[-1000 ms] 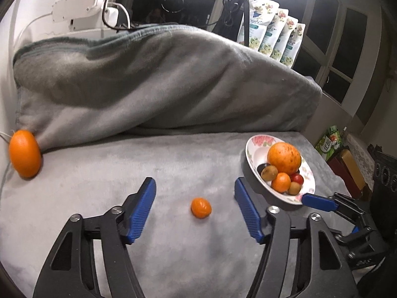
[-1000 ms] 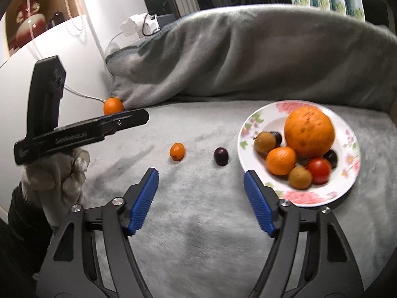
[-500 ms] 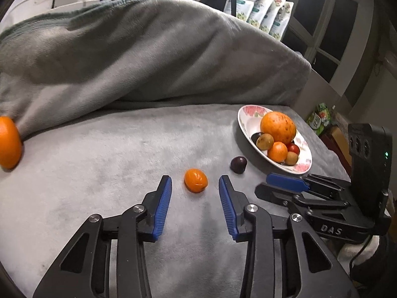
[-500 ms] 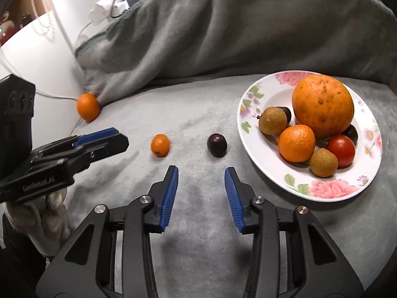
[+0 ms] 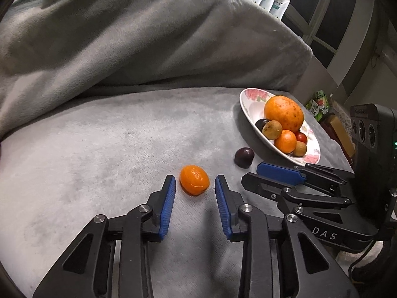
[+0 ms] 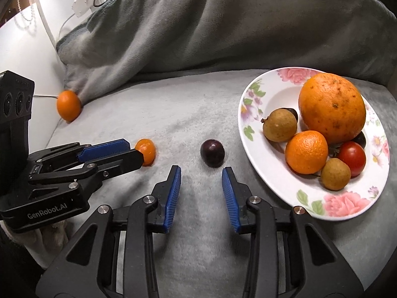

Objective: Organize fruits
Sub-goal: 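Grasp the dark plum with the right gripper while the left grasps the small mandarin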

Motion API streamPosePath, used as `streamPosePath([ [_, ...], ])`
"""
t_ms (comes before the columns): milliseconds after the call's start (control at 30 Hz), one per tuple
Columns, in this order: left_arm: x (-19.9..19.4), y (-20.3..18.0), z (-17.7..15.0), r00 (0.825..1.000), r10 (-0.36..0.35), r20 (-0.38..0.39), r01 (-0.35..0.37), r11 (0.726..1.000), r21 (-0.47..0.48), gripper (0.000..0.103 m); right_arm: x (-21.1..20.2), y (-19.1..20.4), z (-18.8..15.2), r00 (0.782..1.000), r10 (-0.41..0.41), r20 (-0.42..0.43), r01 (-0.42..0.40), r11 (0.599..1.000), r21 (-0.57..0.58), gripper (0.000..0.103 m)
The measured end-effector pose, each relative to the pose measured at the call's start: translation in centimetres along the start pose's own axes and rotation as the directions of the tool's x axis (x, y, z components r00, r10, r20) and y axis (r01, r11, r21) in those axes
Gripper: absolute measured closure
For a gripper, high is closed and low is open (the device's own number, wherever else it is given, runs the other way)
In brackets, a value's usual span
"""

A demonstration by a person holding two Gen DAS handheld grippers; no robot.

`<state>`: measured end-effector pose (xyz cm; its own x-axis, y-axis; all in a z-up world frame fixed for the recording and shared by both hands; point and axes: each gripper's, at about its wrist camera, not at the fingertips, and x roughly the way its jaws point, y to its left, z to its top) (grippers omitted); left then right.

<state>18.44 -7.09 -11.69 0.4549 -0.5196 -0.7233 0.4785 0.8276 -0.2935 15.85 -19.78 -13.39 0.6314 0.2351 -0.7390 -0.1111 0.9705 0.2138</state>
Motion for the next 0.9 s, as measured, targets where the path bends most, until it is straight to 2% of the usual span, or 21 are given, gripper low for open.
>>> streamPosePath([
  [200,0.8,0.2,0.1,1.0,-0.011,-0.018,0.011,1.0,0.004,0.074,1.0,0.7,0.6,0.999,-0.045,-0.003,0.045,0.999,-0.008,0.073],
  [567,0.8,0.8,0.1,0.999,-0.045,-0.013,0.045,0.999,-0.011,0.079,2.6,2.8,1.6,0.986,-0.167,0.011,0.167,0.986,-0.022,0.073],
  [900,0.5,1.2,-0.1,0.998,-0.058,0.0,0.058,0.998,-0.022,0.081,4.2,4.4,2.8,0.976,-0.217,0.01,0.217,0.975,-0.04,0.073],
])
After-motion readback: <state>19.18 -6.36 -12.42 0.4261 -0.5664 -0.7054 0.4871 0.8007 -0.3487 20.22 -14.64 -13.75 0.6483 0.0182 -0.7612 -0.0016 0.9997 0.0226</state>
